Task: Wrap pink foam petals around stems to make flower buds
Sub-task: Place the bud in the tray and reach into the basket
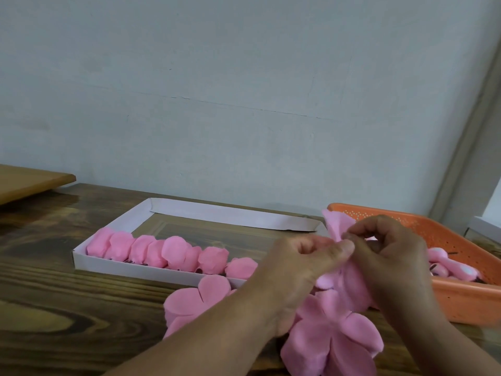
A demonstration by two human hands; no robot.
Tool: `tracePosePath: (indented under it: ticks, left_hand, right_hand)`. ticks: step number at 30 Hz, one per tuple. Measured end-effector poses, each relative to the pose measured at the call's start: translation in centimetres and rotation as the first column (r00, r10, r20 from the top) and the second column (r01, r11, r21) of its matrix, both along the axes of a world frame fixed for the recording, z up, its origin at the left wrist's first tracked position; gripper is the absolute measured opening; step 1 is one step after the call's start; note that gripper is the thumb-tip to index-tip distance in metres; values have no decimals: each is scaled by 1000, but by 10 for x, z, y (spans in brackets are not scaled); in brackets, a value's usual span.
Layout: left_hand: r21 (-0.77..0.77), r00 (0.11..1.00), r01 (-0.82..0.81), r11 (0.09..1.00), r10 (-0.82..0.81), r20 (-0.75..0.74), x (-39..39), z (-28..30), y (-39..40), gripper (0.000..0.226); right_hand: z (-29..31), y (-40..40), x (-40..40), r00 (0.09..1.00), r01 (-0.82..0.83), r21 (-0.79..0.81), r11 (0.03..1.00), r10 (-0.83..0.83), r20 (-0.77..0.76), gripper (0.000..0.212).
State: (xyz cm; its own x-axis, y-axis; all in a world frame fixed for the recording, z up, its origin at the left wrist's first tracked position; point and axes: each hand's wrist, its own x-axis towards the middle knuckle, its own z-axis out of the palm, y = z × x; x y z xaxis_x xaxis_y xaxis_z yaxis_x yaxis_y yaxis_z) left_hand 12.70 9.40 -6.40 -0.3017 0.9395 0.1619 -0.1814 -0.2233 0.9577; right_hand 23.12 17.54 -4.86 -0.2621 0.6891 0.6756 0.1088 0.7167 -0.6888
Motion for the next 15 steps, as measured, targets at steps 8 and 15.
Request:
tracePosePath:
  ticks: [8,15]
  left_hand:
    - [-119,979,-201,972,204,10,10,-6,2,28]
    - [-182,956,-289,940,294,4,6,-8,4,24]
  right_hand:
    - [-4,-3,-5,997,-73,18,997,73,-5,25]
    - [14,22,11,968,-20,11,1000,16,249,19]
